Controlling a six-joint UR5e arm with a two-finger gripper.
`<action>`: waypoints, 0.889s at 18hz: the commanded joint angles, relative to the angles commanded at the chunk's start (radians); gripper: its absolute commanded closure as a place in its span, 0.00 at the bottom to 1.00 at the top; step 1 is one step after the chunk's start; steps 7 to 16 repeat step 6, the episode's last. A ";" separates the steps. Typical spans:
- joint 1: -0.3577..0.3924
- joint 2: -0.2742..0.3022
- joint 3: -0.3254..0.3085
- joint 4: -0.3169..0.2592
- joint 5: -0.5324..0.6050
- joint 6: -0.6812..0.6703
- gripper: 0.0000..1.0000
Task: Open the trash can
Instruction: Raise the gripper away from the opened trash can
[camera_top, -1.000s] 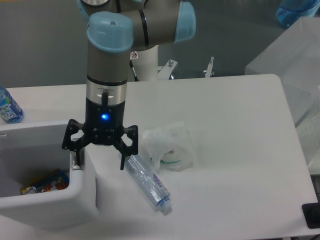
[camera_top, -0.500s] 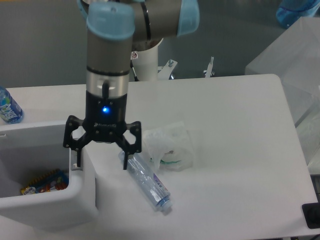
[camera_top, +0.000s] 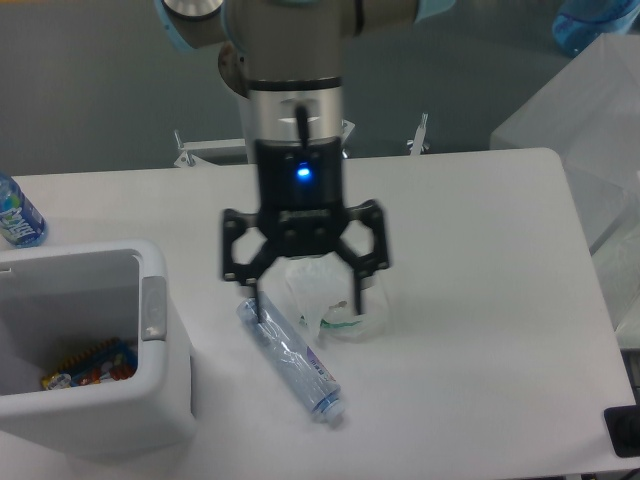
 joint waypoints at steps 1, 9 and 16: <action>0.012 0.003 0.000 -0.029 0.000 0.058 0.00; 0.063 0.005 -0.011 -0.089 0.009 0.244 0.00; 0.063 0.005 -0.011 -0.089 0.009 0.244 0.00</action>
